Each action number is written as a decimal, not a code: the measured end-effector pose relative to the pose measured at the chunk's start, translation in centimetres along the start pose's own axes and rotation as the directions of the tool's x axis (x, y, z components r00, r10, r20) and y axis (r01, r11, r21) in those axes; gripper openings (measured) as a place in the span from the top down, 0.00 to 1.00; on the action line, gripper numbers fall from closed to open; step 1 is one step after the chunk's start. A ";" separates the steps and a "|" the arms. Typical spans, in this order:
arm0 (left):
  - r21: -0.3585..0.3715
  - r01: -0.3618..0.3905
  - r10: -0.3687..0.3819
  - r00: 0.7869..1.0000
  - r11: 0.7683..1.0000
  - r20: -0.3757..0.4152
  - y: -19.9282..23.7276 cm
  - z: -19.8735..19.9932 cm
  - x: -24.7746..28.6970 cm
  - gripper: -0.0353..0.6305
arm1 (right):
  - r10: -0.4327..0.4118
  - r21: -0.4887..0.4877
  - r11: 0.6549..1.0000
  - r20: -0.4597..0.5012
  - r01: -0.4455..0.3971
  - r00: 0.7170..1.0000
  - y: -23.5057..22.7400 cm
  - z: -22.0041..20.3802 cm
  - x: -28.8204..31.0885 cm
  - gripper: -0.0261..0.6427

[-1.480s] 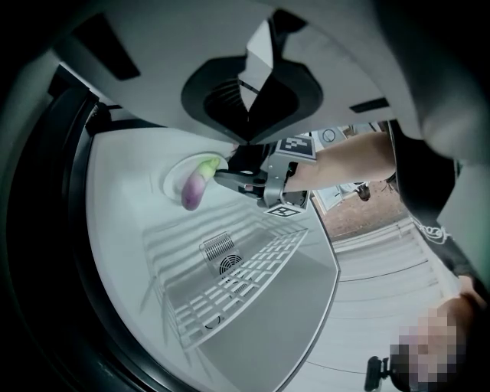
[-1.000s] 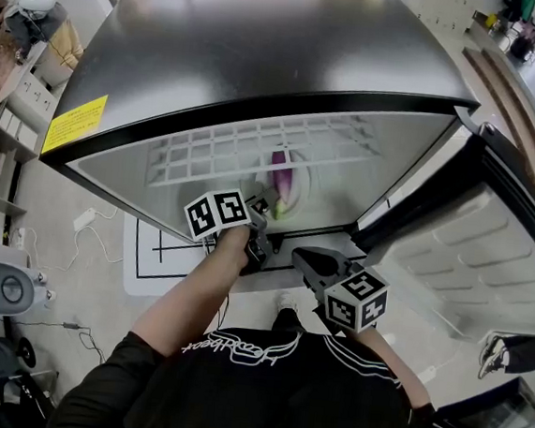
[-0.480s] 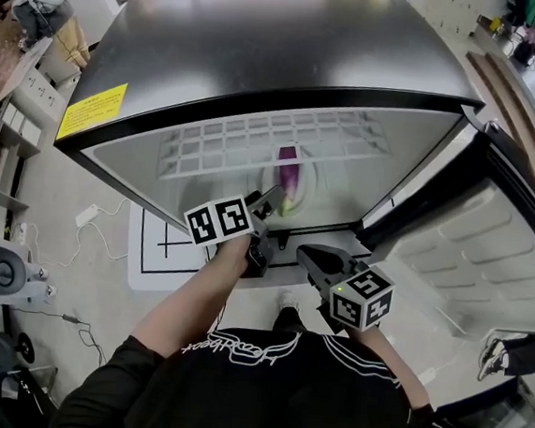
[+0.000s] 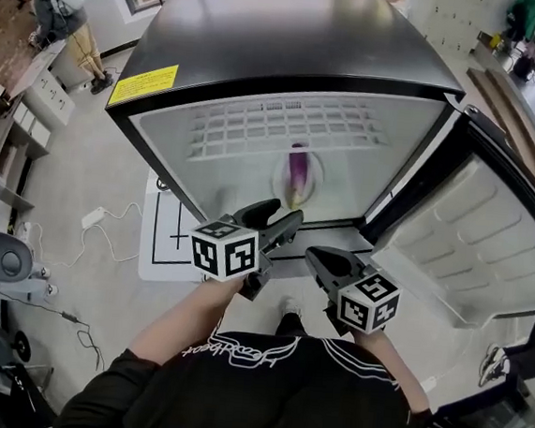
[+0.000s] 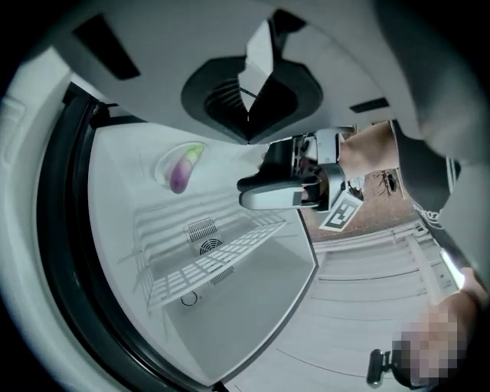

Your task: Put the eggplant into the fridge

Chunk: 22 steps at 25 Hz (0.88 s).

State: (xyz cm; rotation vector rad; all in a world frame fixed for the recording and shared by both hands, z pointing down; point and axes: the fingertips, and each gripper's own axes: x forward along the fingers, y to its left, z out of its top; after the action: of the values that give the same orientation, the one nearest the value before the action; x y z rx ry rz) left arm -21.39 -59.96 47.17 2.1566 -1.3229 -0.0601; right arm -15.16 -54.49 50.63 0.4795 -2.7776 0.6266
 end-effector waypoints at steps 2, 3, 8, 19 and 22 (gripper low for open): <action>0.070 0.053 -0.053 0.999 0.996 -0.001 -2.4 -0.1 -1.3 0.56 | -0.004 -0.017 1.000 0.010 0.004 1.000 0.7 -0.1 -0.8 0.95; 0.094 0.078 -0.078 0.997 0.992 -0.002 -3.5 -0.1 -1.9 0.56 | -0.006 -0.028 1.000 0.019 0.006 1.000 1.0 0.1 -1.3 0.95; 0.201 0.160 -0.157 0.987 0.966 -0.027 -8.2 -1.0 -5.6 0.62 | -0.014 -0.098 0.995 0.063 0.020 0.998 3.5 0.8 -4.0 0.95; 0.287 0.229 -0.238 0.971 0.930 -0.006 -13.8 -2.9 -13.6 0.93 | 0.108 -0.205 0.976 0.161 -0.074 0.981 12.0 3.0 -10.3 0.95; 0.288 0.277 -0.282 0.959 0.917 -0.024 -15.3 -3.8 -15.6 0.93 | 0.109 -0.232 0.970 0.157 -0.071 0.981 13.9 2.7 -11.2 0.95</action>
State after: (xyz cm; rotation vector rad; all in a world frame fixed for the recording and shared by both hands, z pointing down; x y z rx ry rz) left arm -15.72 -40.44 38.36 2.5896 -1.0751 0.0013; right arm -10.55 -40.93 39.65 0.3748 -2.9975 0.2936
